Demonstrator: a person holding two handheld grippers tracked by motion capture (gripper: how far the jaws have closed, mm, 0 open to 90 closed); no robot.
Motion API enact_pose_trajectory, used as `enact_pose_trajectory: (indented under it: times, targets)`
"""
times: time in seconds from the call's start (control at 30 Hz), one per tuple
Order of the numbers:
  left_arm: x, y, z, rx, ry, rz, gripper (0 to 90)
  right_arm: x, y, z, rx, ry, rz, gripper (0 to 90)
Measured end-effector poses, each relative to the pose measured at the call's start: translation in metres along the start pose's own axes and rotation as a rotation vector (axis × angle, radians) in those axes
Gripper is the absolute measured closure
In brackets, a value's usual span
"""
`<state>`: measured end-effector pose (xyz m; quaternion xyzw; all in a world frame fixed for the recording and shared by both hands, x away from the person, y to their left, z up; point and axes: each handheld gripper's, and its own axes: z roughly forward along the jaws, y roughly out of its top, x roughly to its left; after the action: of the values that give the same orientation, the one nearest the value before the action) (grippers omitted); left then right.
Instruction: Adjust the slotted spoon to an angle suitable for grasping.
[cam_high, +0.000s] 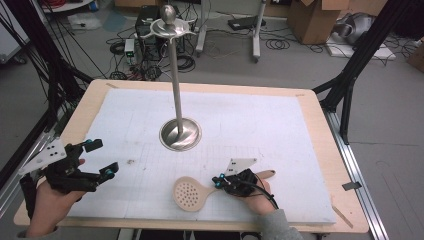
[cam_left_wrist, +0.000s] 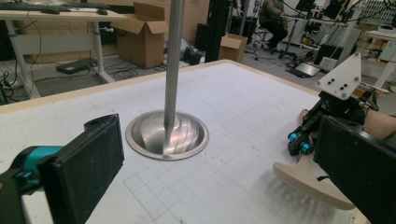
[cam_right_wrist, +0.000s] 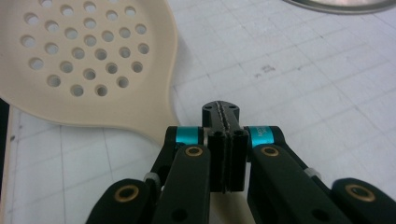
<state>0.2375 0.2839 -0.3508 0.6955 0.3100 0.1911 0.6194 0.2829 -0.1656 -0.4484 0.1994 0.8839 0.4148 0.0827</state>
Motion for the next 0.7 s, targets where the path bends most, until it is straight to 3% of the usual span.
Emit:
enact_pose_trajectory:
  times: [0.13, 0.2, 0.3, 0.33, 0.4, 0.47, 0.7]
  targets:
    - [0.000, 0.000, 0.002, -0.003, -0.004, -0.003, 2.1, 0.000, -0.001, -0.002, -0.001, -0.003, 0.008, 90.0]
    - [0.000, 0.000, 0.003, 0.000, -0.006, -0.002, 2.1, 0.001, 0.000, -0.008, -0.052, -0.002, 0.014, 90.0]
    - [0.001, 0.000, 0.006, 0.006, -0.010, -0.002, 2.1, 0.002, 0.001, -0.019, -0.086, -0.022, 0.018, 90.0]
    - [0.001, 0.000, 0.007, 0.007, -0.010, -0.001, 2.1, 0.002, -0.001, -0.033, -0.101, -0.062, 0.015, 90.0]
    - [0.001, 0.000, 0.009, 0.008, -0.012, -0.002, 2.0, 0.001, -0.004, -0.040, -0.108, -0.073, 0.026, 90.0]
    - [0.000, 0.000, 0.012, 0.008, -0.018, -0.002, 2.1, -0.001, -0.019, -0.061, -0.132, -0.096, 0.066, 90.0]
    - [-0.003, 0.002, 0.022, 0.016, -0.038, 0.005, 2.1, -0.005, -0.049, -0.086, -0.132, -0.145, 0.133, 90.0]
